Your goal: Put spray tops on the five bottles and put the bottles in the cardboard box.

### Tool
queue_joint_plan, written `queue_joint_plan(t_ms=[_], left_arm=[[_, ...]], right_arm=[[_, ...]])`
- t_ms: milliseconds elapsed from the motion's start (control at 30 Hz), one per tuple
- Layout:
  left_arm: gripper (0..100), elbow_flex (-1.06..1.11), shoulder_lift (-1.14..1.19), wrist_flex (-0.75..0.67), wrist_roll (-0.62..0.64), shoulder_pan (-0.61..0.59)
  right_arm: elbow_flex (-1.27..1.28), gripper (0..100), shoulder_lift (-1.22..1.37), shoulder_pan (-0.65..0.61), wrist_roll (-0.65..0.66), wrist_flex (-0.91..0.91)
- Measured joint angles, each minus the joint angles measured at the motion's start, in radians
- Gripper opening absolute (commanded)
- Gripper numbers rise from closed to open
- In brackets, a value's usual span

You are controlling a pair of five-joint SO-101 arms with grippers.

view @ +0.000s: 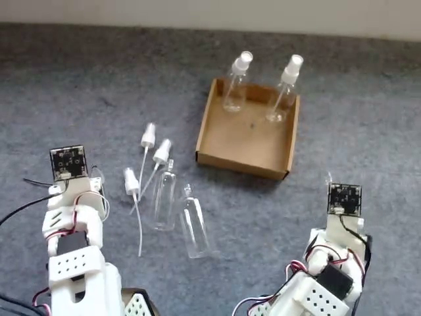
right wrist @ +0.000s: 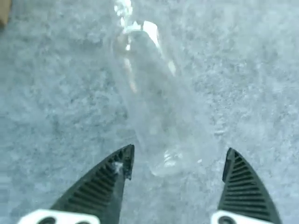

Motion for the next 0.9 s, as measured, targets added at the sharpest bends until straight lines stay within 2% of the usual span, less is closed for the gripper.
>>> queue_joint_plan(t_ms=[200, 900], left_arm=[[15, 0.057, 0.0, -0.115, 0.0, -0.012], [15, 0.057, 0.0, -0.127, 0.0, -0.012]], right_arm=[[-0.002, 25.3, -0.034, 0.003, 0.0, 0.114], [-0.002, 25.3, -0.037, 0.003, 0.0, 0.118]])
